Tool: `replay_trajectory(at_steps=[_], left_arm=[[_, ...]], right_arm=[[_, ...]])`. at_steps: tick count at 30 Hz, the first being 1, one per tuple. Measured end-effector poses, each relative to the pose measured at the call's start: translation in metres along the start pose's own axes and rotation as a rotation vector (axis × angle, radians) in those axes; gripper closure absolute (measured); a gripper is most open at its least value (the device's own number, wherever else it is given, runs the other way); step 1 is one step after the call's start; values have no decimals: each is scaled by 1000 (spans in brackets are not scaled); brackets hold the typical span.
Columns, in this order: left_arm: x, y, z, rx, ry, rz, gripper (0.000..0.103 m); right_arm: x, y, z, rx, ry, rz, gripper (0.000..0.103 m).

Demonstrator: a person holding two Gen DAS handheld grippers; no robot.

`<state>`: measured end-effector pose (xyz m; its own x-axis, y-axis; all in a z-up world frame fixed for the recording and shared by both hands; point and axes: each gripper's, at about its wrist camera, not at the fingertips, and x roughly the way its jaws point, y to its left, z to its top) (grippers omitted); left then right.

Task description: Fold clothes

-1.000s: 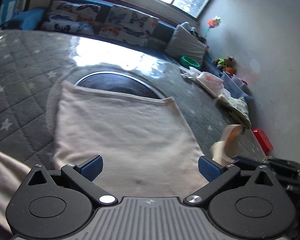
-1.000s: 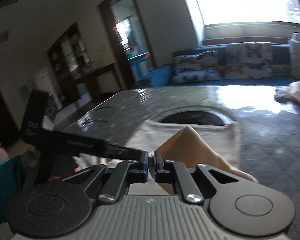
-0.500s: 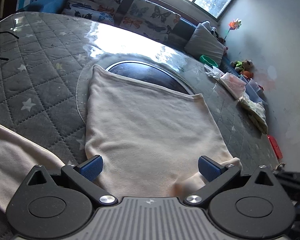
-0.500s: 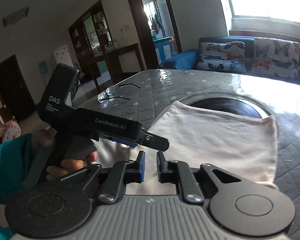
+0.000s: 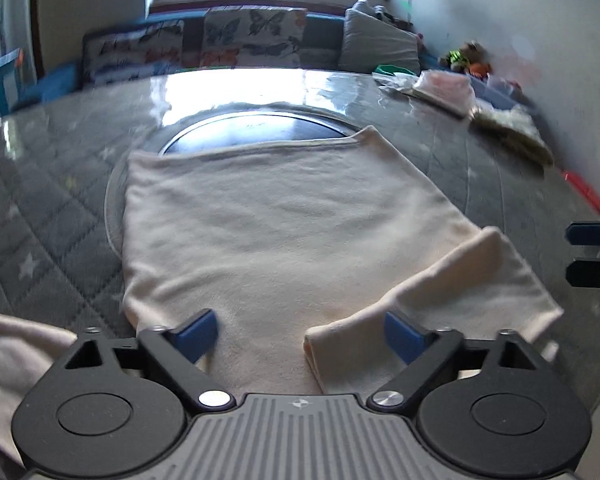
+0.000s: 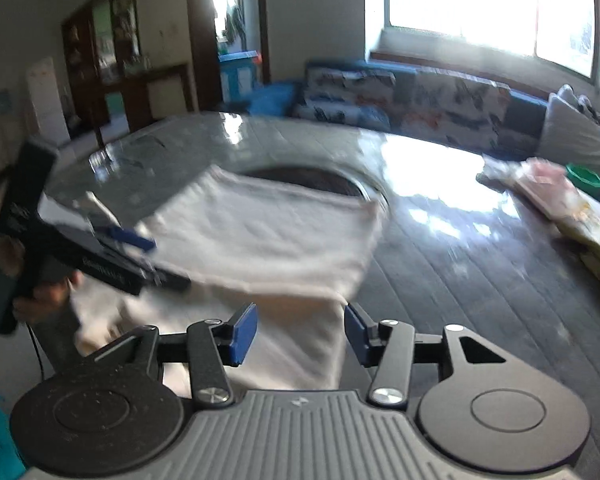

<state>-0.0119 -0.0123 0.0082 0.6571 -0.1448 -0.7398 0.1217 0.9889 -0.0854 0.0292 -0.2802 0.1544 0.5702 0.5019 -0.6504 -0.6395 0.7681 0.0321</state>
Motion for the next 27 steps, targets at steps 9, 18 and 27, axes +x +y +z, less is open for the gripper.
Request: replay_trajectory(at_steps=[9,18,27], left_arm=[[-6,-12,4,46,-34,-2,82],[-38,-13,30,44,-149,-41,90],[-60,0,40,1,-196,-55,92]], right_arm=[[8,-7,-34,-11,92,-27,46],[17,0,-46,-17,86,-44,40],[18,0,-43,28,64,-62,39]])
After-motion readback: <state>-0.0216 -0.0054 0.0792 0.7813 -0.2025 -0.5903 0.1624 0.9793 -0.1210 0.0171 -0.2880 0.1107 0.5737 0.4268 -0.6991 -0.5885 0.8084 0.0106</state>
